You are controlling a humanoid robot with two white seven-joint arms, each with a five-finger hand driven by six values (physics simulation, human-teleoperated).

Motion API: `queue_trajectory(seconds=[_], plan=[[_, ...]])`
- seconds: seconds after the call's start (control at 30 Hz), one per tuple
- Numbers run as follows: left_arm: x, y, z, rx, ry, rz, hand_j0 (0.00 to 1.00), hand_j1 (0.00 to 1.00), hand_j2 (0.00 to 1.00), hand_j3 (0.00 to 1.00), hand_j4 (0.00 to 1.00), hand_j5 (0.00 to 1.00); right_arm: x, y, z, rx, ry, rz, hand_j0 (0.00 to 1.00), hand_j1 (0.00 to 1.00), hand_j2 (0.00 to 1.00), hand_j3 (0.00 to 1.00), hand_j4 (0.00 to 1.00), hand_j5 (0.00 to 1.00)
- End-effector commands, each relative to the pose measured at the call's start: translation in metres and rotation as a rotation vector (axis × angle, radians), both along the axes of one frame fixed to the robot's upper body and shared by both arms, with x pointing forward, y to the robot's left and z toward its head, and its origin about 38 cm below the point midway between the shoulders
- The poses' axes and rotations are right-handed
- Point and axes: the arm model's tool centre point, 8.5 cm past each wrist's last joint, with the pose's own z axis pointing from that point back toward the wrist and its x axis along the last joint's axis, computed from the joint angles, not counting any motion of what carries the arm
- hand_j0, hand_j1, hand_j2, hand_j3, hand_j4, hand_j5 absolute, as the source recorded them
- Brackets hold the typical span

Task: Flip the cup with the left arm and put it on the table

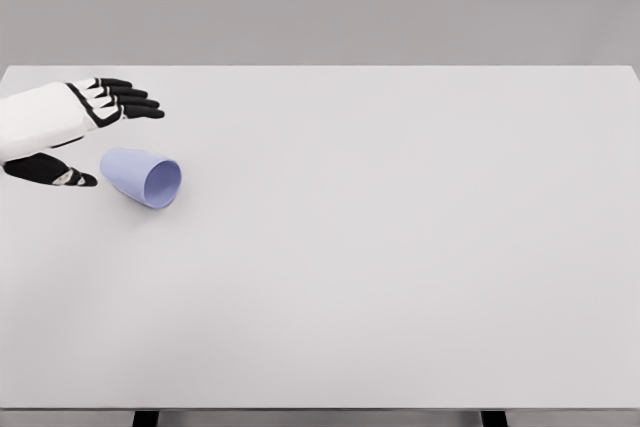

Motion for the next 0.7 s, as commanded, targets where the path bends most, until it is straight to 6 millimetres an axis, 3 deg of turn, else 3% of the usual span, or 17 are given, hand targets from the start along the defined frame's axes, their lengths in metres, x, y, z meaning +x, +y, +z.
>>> queue_trajectory(seconds=[0.0,0.13,0.33,0.43,0.5,0.67], plan=[[0.000,-0.002,-0.001,-0.008,0.003,-0.001,1.00,1.00,1.00,1.00,1.00,1.00,0.000,0.000,0.000,-0.003,-0.001,-0.006,1.00,1.00,1.00,1.00,1.00,1.00],[0.004,0.007,-0.007,-0.016,0.022,0.026,1.00,1.00,1.00,1.00,1.00,1.00,-0.004,0.000,0.000,-0.001,0.010,-0.002,1.00,1.00,1.00,1.00,1.00,1.00],[0.006,-0.002,-0.013,-0.065,0.026,0.015,1.00,1.00,1.00,1.00,1.00,1.00,-0.004,0.000,0.000,-0.001,0.011,0.001,1.00,1.00,1.00,1.00,1.00,1.00],[0.007,0.004,-0.015,-0.186,0.091,0.016,1.00,1.00,1.00,1.00,1.00,1.00,-0.004,0.000,0.000,-0.001,0.011,0.001,1.00,1.00,1.00,1.00,1.00,1.00],[0.009,0.027,0.000,-0.311,0.027,0.101,1.00,1.00,1.00,1.00,1.00,1.00,-0.004,0.000,0.000,-0.001,0.011,0.001,1.00,1.00,1.00,1.00,1.00,1.00],[0.003,0.054,-0.001,-0.138,0.048,0.153,1.00,1.00,1.00,1.00,1.00,1.00,-0.004,0.000,0.000,-0.001,0.011,0.001,1.00,1.00,1.00,1.00,1.00,1.00]])
